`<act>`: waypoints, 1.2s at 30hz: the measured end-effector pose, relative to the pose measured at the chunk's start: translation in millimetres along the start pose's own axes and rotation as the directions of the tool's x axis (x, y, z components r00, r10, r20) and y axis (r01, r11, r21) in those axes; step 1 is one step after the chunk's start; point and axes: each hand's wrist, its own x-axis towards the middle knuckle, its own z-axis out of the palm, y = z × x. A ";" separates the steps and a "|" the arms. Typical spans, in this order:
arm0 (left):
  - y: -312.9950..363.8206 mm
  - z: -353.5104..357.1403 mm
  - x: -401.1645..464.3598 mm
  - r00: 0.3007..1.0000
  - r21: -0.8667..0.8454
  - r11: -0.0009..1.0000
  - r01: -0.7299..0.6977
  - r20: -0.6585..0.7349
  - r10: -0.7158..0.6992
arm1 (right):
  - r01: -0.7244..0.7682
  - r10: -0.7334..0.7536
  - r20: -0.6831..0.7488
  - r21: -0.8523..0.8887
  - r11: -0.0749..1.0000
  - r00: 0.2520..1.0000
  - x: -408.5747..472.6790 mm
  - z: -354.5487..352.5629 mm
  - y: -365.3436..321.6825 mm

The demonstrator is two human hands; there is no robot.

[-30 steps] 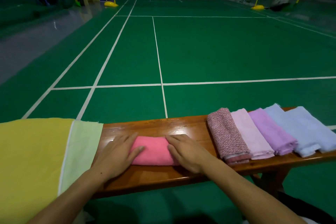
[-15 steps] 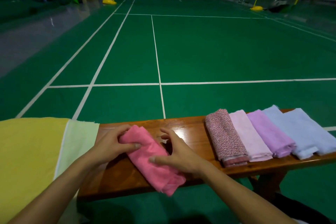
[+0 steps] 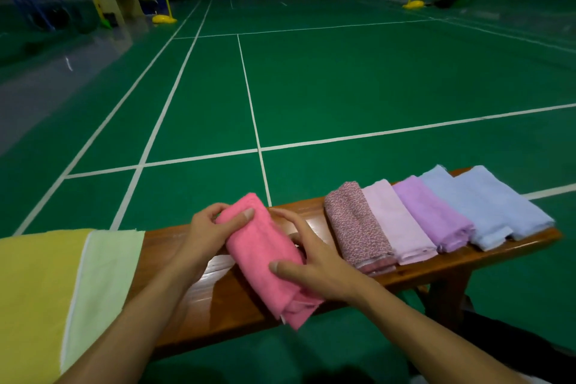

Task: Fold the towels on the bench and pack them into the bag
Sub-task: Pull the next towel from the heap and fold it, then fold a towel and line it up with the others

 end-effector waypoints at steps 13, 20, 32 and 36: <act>8.8 157.1 4.4 0.874 0.229 0.865 -0.446 0.318 0.366 | -0.210 0.069 -0.357 -0.373 0.903 0.931 -46.7 -120.9 26.0; -29.1 188.1 2.9 0.801 0.550 0.585 -0.596 0.461 0.383 | -0.336 0.215 -0.258 -0.682 0.650 0.942 -46.9 -133.4 53.0; -5.5 125.5 -16.6 0.830 0.493 0.685 -0.536 0.454 0.323 | -0.264 0.098 -0.285 -0.634 0.727 0.953 -51.5 -135.5 35.8; 7.0 57.6 -24.1 0.806 0.658 0.471 -0.587 0.423 0.414 | -0.092 -0.185 -0.342 -0.655 0.750 0.921 -38.0 -104.8 10.1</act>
